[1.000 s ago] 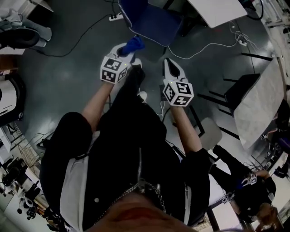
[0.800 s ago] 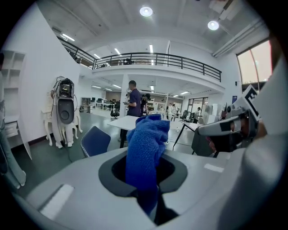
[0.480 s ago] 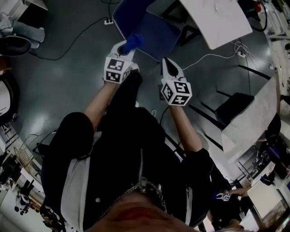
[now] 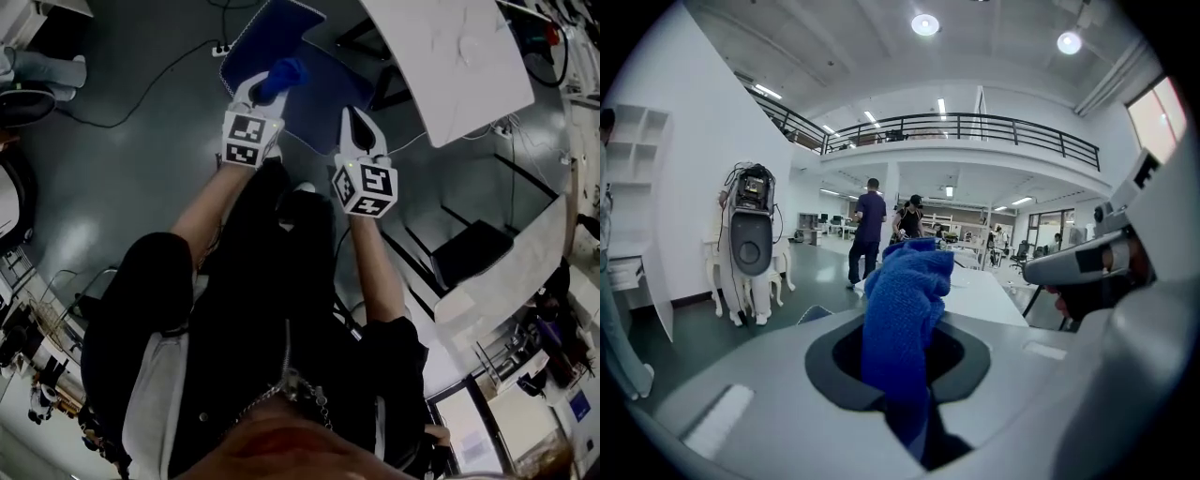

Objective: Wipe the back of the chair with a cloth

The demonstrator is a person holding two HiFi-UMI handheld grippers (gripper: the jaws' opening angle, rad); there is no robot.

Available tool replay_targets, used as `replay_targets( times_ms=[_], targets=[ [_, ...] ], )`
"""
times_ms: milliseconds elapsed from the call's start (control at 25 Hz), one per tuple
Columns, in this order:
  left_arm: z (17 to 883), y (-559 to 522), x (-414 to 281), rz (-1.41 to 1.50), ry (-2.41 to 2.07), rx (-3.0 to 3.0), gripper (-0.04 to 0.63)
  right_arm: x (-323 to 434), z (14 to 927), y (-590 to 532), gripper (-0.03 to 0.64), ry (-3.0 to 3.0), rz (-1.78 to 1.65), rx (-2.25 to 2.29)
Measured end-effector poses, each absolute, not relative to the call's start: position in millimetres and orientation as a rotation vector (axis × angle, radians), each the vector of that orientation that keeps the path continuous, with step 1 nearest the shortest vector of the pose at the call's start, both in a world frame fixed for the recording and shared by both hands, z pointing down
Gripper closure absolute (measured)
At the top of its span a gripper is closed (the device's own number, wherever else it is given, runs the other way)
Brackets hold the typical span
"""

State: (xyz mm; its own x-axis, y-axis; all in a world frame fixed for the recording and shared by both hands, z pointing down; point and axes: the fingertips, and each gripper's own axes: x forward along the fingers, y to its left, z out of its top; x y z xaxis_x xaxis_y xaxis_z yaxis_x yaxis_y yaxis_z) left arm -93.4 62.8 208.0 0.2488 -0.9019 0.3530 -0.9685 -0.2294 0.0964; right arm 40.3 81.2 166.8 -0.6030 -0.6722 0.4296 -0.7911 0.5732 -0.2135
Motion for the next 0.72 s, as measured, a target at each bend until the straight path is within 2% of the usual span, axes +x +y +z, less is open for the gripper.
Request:
replay_targets(
  times_ms=[560, 720],
  targets=[
    [259, -43, -90, 0.272, -1.960, 1.999, 0.535, 86, 228, -21, 0.614, -2.518, 0.630, 1.144],
    [278, -47, -109, 0.266, -1.991, 1.934, 0.535, 75, 240, -22, 0.614, -2.527, 0.585, 1.131]
  ],
)
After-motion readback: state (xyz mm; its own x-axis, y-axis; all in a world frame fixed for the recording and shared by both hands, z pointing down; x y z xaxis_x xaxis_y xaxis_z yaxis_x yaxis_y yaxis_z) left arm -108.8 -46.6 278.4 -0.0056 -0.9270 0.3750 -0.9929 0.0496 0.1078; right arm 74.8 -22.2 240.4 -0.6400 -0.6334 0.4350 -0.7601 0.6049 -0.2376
